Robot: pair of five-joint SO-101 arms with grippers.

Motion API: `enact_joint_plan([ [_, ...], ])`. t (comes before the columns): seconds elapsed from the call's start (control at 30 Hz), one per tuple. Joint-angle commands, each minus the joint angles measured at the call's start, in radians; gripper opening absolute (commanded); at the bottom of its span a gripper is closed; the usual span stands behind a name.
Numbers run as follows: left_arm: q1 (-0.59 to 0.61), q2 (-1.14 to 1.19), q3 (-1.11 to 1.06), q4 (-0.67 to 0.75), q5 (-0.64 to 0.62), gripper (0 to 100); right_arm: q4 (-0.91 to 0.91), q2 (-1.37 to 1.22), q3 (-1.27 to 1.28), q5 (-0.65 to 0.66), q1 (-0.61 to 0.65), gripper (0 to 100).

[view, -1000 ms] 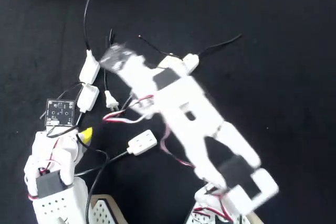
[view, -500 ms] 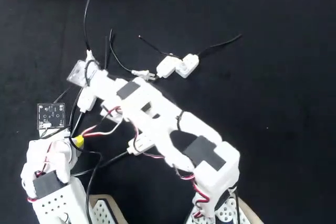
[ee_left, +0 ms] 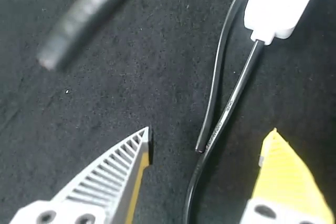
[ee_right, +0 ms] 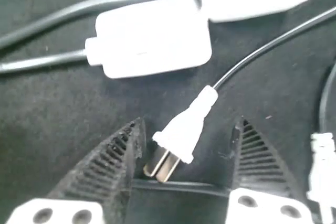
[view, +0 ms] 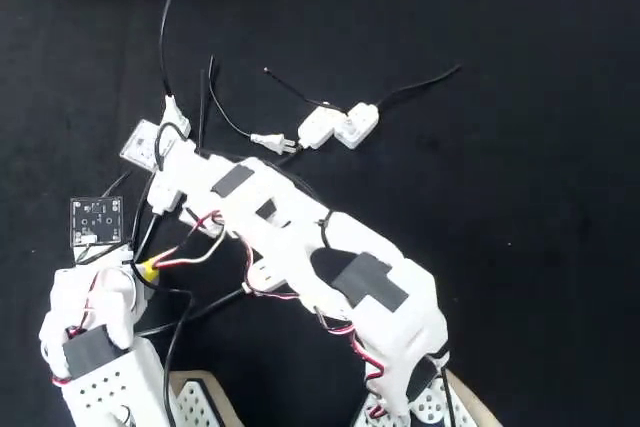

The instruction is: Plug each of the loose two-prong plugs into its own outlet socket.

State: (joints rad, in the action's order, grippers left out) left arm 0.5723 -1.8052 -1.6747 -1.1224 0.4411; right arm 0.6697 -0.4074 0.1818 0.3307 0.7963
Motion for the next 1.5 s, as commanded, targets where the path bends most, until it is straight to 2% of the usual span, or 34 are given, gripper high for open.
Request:
enact_joint_plan([
  [0.0, 0.001, -0.005, -0.002, 0.006, 0.034, 33, -0.017, 0.005, -0.058, -0.005, -0.055, 26.2],
  [0.07, 0.001, -0.005, -0.004, 0.006, 0.051, 33, -0.015, 0.005, -0.053, -0.003, -0.057, 21.8],
  [0.23, -0.001, -0.005, -0.004, 0.005, 0.057, 33, -0.015, 0.005, -0.053, -0.008, -0.057, 0.8],
  [0.33, -0.001, -0.005, -0.004, 0.005, 0.057, 33, -0.014, 0.007, -0.051, -0.009, -0.058, 3.9],
  [0.57, -0.001, -0.005, -0.015, 0.005, 0.058, 33, 0.123, 0.067, -0.079, -0.035, -0.083, 1.2],
  [0.77, -0.001, -0.005, -0.015, 0.006, 0.058, 33, 0.13, 0.093, -0.076, -0.089, -0.063, 2.5],
  [0.9, -0.001, -0.005, -0.016, 0.006, 0.058, 33, 0.124, 0.05, -0.079, -0.094, -0.035, 17.0],
  [0.97, -0.001, -0.005, -0.016, 0.006, 0.058, 33, 0.107, 0.024, -0.079, -0.094, -0.038, 20.1],
  [1.13, -0.001, -0.005, -0.016, 0.006, 0.058, 33, 0.084, -0.059, -0.094, -0.094, -0.037, 16.4],
  [1.27, -0.001, -0.005, -0.016, 0.006, 0.058, 33, 0.087, -0.097, -0.147, -0.094, -0.052, 9.3],
  [1.4, -0.001, -0.005, -0.016, 0.006, 0.058, 33, 0.16, -0.097, -0.209, -0.1, -0.091, 1.3],
  [1.47, -0.001, -0.005, -0.016, 0.006, 0.058, 33, 0.222, -0.097, -0.246, -0.101, -0.097, 1.5],
])
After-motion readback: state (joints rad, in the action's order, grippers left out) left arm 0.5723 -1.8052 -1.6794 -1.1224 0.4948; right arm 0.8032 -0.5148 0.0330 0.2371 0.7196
